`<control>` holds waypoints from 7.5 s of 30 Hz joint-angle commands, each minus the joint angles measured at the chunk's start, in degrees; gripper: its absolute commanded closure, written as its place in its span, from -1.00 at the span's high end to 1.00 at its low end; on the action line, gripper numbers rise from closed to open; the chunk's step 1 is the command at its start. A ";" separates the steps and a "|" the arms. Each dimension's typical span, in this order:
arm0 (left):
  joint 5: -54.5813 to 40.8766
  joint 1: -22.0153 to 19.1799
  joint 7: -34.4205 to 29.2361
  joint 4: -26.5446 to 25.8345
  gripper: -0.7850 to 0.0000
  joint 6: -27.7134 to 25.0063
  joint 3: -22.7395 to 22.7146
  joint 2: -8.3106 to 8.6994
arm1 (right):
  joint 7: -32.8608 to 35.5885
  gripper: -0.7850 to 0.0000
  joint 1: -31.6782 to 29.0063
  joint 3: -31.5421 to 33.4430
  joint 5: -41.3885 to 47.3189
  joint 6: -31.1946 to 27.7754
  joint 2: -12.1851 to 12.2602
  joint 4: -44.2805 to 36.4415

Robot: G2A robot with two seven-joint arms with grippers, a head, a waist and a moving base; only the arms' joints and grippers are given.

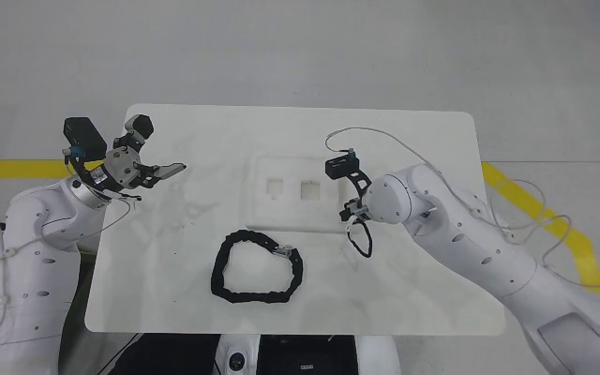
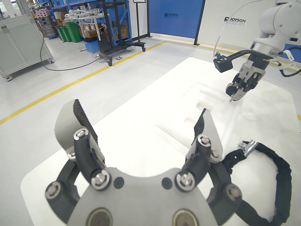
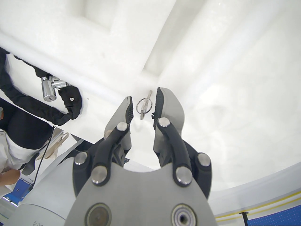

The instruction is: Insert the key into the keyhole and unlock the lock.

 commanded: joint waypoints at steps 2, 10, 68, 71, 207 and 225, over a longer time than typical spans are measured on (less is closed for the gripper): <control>0.00 0.00 0.00 0.00 1.00 0.00 0.00 0.00 | -0.08 -1.00 0.05 0.01 -0.11 0.08 -0.06 0.24; 0.00 0.00 0.00 0.00 1.00 0.00 0.00 0.00 | -0.47 -1.00 0.15 0.33 -1.86 0.48 0.17 -0.47; 3.05 1.24 -2.74 -5.01 1.00 0.00 0.65 0.27 | 9.32 -1.00 -10.61 17.58 -18.70 -9.31 -3.25 -8.30; 4.01 1.69 -5.43 -7.38 1.00 0.00 2.40 0.53 | 8.66 -1.00 -10.12 17.28 -18.09 -8.66 -3.80 -7.13; 39.08 -9.28 0.50 -21.30 1.00 0.00 48.51 10.35 | -1.90 -1.00 -33.99 45.87 -3.54 -19.48 -1.49 -19.22; 34.00 -14.89 -4.82 -16.23 0.60 0.00 53.73 8.49 | -1.90 -1.00 -33.99 45.87 -3.54 -19.48 -1.49 -19.22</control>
